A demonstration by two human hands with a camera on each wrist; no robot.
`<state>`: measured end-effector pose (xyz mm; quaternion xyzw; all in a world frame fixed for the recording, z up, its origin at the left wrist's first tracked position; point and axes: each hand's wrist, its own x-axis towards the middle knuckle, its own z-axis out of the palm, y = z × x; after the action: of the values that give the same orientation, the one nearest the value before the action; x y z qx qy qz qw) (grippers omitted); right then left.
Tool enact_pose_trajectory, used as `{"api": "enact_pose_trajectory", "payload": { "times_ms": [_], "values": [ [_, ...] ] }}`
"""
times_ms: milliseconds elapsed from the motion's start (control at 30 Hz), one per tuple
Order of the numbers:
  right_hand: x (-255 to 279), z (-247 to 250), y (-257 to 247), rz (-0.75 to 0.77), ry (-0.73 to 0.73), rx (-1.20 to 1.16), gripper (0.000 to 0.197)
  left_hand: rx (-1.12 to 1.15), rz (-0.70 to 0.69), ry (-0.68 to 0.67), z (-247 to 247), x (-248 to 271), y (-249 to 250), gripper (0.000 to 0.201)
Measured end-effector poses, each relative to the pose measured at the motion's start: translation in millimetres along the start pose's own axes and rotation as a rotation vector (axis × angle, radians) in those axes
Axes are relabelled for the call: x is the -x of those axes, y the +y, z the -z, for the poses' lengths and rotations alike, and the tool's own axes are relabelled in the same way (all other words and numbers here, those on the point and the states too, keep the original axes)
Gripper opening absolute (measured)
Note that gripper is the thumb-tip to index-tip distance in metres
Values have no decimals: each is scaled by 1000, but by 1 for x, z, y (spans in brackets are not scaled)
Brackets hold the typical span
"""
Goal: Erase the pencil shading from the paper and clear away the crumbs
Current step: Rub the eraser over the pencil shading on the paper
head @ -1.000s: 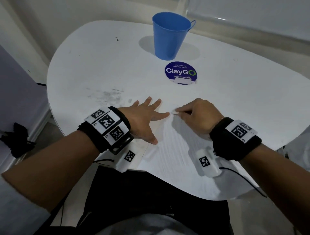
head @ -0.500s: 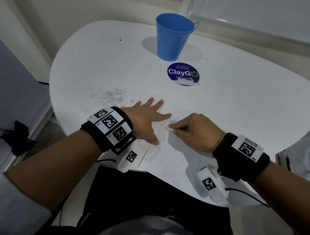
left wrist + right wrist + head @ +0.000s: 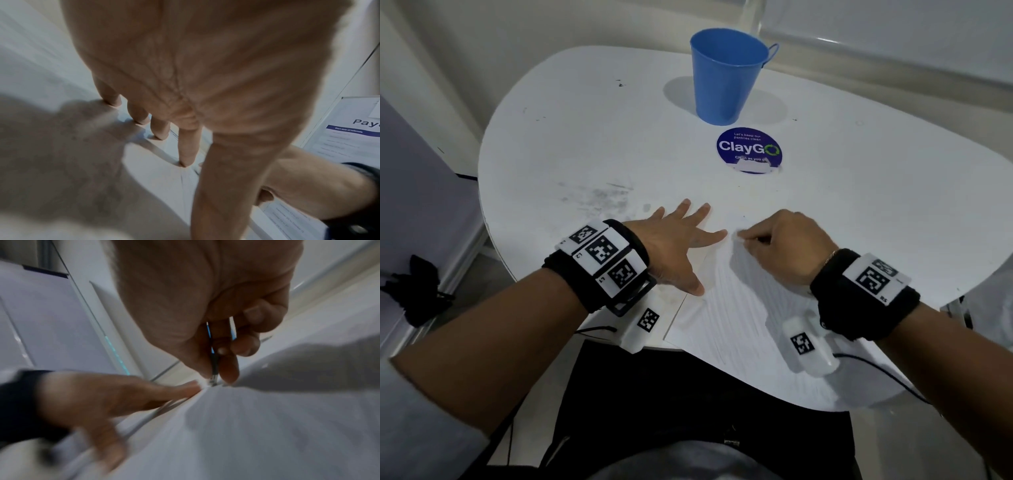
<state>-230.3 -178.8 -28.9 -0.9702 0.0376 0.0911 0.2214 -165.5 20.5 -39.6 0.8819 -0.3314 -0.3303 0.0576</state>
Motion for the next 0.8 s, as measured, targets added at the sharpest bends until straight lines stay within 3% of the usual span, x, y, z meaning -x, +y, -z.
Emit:
{"api": "enact_pose_trajectory", "payload": {
  "times_ms": [100,267,400,567,800],
  "values": [
    [12,-8,-9,78,-165,-17,24,8,3,-8,-1,-2,-2,101],
    [-5,1,2,-31,10,-51,23,0,-7,-4,-1,-4,-4,101],
    [11,-10,-5,56,-154,-50,24,11,-4,1,-2,-4,-4,101],
    [-3,-4,8,-38,17,-94,22,-8,-1,0,-1,-3,-2,101],
    [-9,-8,1,-24,53,-105,19,-15,13,-4,-1,-2,0,101]
  ]
}}
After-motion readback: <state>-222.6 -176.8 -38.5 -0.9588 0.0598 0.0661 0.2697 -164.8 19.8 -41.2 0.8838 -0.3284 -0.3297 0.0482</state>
